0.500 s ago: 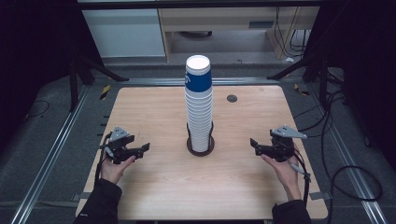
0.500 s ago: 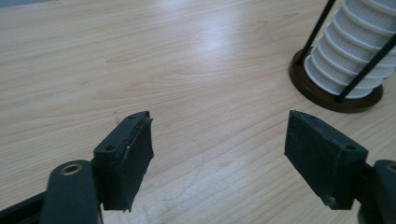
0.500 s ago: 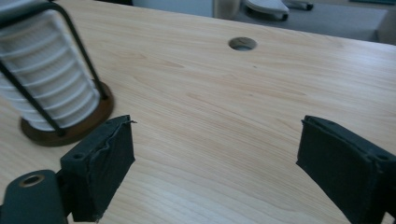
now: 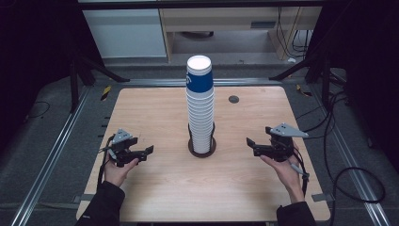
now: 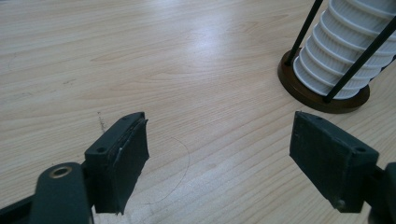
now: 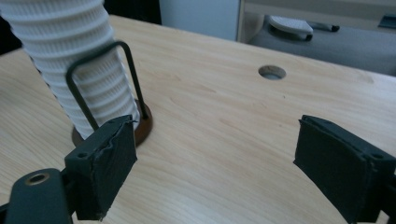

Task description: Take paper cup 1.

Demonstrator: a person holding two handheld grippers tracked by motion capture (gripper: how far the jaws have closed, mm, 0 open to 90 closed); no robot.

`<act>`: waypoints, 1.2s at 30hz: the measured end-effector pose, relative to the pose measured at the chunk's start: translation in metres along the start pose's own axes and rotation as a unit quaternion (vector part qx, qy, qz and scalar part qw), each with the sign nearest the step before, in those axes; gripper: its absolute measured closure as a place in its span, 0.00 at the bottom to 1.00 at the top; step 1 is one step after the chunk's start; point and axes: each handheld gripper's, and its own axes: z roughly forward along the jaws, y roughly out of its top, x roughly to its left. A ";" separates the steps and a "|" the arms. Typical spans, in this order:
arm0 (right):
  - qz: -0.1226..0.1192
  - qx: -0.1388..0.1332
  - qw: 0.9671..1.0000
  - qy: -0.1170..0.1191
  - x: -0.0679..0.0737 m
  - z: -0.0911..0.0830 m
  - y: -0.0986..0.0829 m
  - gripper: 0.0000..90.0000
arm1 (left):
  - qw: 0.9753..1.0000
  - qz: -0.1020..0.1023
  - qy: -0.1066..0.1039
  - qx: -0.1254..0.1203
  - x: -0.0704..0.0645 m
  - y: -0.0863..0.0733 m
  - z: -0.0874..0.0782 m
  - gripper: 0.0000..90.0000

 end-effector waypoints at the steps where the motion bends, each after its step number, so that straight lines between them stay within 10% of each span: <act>1: -0.001 -0.004 1.000 0.003 0.001 -0.001 0.003 0.14 | 1.000 0.000 0.001 -0.001 0.000 0.000 0.000 0.21; 36: -0.025 -0.143 0.985 0.093 0.047 -0.013 0.116 0.11 | 1.000 0.006 -0.007 0.013 -0.002 0.002 0.002 0.20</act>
